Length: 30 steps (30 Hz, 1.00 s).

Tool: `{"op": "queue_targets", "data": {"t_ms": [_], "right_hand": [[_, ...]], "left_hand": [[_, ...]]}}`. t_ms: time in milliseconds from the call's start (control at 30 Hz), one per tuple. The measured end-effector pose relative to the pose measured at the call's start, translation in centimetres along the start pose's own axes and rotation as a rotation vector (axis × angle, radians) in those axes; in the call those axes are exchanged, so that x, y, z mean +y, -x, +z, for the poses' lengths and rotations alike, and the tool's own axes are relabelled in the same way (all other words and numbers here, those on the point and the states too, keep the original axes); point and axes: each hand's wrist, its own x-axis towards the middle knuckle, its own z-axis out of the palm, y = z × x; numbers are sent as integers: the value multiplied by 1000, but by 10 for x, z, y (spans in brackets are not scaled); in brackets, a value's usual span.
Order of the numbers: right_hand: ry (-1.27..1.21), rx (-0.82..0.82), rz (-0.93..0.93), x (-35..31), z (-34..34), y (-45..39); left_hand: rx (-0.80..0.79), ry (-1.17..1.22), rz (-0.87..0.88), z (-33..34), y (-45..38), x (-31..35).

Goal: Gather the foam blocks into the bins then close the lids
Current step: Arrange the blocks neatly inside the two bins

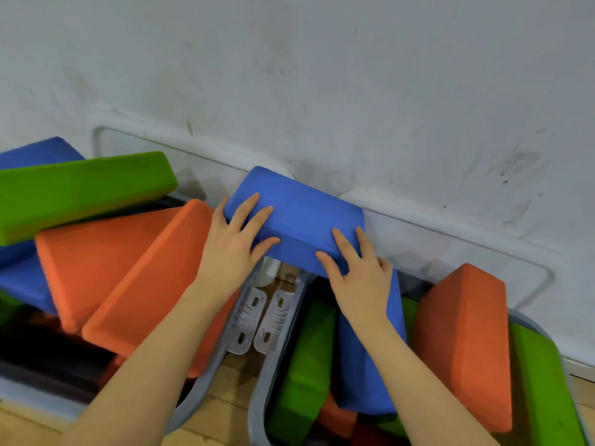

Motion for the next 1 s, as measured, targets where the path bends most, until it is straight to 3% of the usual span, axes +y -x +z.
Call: {"op": "queue_targets", "data": {"t_ms": [133,267,400,600,800,867,1000], "right_hand": [[5,-122,76,3,8,7],[37,-128,21,7,16,9],[147,-238,-35,14,2,2],[243,-119,-130,42,-47,19],[255,-104,-53,103,-115,52],[265,-150,-3,120,-133,65],[222,-406,50,139,-150,87]], "left_hand": [[-131,-103,-83,13,2,16],[-196,-111,-156,12,7,19],[-260,-139,-159,6,4,27],[-272,-61,-149,-11,10,86],[-320,34,-19,-5,23,172],[-381,30,-10,-2,34,196],[-541,-36,6,5,63,229]]}}
